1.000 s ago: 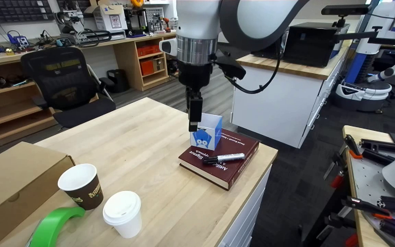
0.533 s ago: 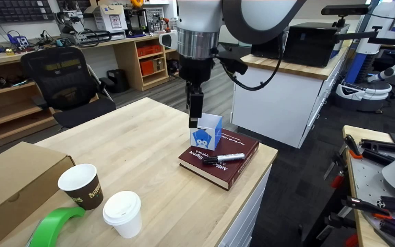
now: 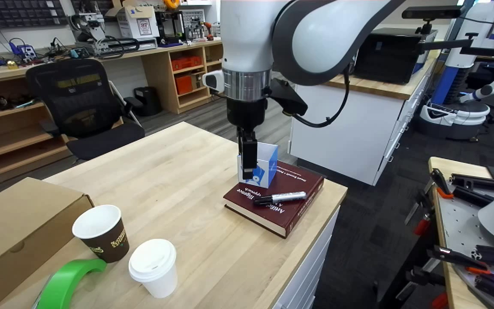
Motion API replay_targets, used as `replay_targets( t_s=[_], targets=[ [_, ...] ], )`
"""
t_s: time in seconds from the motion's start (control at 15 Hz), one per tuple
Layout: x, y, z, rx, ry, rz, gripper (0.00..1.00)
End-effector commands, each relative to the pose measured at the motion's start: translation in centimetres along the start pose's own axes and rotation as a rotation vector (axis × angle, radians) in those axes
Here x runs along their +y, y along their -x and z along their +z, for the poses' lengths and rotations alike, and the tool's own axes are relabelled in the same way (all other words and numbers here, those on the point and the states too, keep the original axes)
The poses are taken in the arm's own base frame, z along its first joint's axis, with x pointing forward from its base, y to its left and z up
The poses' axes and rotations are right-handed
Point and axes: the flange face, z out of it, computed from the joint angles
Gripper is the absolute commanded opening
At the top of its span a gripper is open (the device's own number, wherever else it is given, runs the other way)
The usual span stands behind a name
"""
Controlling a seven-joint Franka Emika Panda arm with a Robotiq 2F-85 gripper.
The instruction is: Put the marker in the box
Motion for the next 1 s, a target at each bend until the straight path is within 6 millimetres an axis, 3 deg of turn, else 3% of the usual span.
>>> replay_targets(
  t_s=[0.0,0.6,0.93],
  targets=[
    [0.1,-0.5,2.1,-0.011,-0.009,0.006,1.00],
    [-0.6,-2.7,5.9,-0.044,-0.036,-0.006,1.00],
    [-1.1,-2.0,6.6,-0.071,-0.030,-0.007,1.00]
  ],
)
